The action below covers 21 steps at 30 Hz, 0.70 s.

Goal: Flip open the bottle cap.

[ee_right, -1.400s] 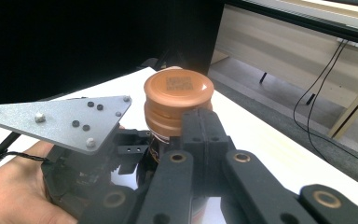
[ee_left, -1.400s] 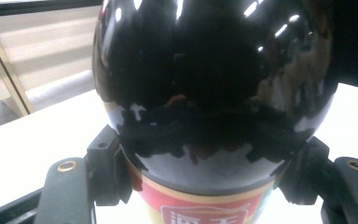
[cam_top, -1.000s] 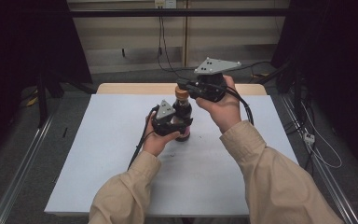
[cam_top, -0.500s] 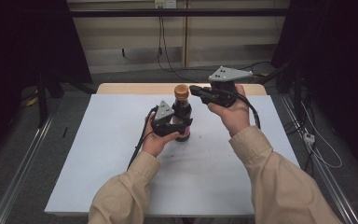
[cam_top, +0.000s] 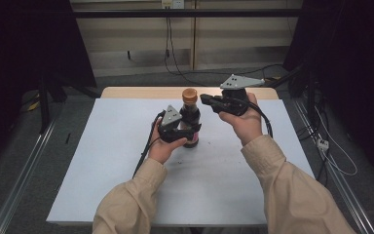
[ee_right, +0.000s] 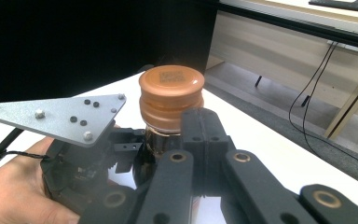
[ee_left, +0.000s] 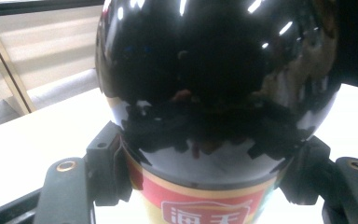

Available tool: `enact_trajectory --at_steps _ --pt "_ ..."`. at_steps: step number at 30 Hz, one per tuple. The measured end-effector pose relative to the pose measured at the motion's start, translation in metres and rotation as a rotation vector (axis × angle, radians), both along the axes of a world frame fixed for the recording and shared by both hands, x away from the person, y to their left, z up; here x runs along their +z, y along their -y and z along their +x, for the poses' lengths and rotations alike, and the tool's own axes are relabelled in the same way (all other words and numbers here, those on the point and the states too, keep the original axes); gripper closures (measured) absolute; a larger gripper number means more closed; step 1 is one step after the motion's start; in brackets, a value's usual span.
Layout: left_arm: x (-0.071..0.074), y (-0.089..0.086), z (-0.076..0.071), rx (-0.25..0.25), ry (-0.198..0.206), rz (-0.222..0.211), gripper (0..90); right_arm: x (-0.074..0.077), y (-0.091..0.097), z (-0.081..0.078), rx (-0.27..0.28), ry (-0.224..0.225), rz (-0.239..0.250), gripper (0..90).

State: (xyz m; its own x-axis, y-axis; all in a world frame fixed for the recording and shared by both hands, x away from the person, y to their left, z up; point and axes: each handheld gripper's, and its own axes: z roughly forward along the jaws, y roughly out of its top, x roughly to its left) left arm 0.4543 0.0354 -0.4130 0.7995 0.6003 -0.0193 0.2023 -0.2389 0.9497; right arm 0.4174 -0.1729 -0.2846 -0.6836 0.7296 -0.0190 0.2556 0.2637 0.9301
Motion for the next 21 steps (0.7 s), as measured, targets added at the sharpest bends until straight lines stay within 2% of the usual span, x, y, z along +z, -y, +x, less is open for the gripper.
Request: enact_trajectory --at_steps 13,21 --pt "-0.0002 0.0005 -0.0003 0.002 -0.001 -0.004 30.4 -0.0054 -0.0071 0.0032 0.013 -0.013 -0.027 90.0" --pt "-0.0004 0.0002 0.0001 0.001 -0.003 -0.005 30.5 -0.0010 -0.0077 0.0052 0.021 -0.014 -0.030 90.0"
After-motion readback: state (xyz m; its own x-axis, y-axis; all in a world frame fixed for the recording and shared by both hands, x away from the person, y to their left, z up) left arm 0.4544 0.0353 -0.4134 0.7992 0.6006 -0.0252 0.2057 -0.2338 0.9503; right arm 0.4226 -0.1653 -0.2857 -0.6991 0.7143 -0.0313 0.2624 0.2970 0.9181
